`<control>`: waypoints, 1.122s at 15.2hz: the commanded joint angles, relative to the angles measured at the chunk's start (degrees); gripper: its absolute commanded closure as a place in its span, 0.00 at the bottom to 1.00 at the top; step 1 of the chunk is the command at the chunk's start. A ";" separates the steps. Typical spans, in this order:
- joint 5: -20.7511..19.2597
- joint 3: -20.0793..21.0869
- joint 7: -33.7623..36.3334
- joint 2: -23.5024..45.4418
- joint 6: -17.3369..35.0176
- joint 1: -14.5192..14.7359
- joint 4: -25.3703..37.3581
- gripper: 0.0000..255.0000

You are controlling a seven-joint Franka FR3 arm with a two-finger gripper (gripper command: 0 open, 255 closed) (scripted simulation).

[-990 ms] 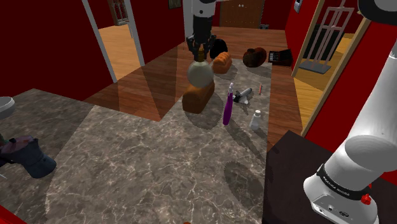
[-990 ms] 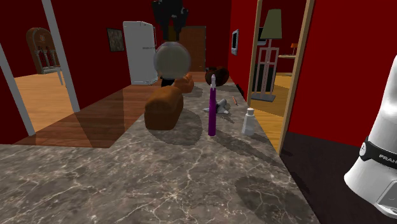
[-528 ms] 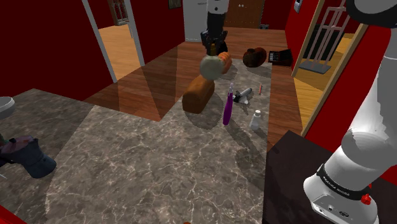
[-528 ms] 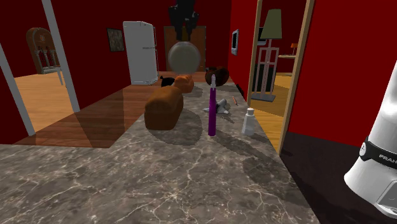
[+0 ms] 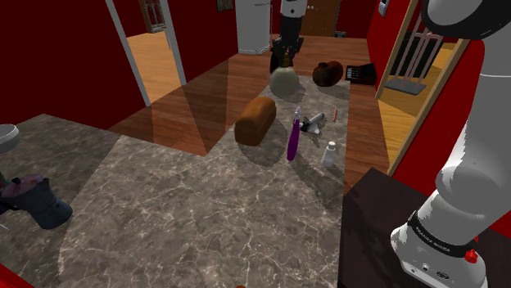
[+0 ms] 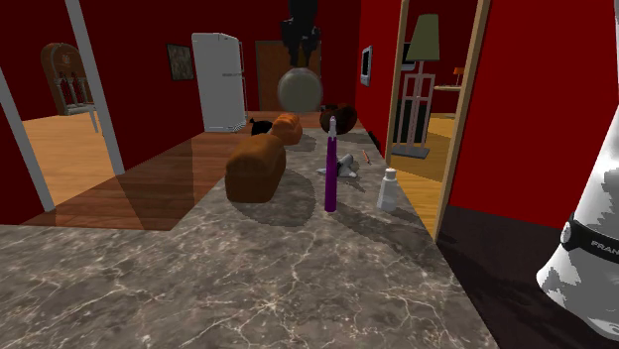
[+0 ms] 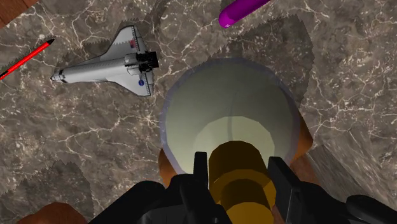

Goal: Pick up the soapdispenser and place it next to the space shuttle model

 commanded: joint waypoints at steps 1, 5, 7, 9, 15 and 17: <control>0.09 -0.07 -0.31 -0.30 1.54 -0.21 -1.78 1.00; 0.13 -0.10 -0.38 -0.52 4.72 -0.30 -5.18 1.00; 0.13 -0.11 -0.41 -0.53 6.27 -0.33 -6.75 1.00; 0.13 -0.12 -0.44 -0.49 7.79 -0.36 -8.23 1.00; 0.07 -0.18 -0.48 -0.03 12.22 -0.40 -12.21 1.00; 0.03 -0.20 -0.49 0.22 13.66 -0.41 -13.39 1.00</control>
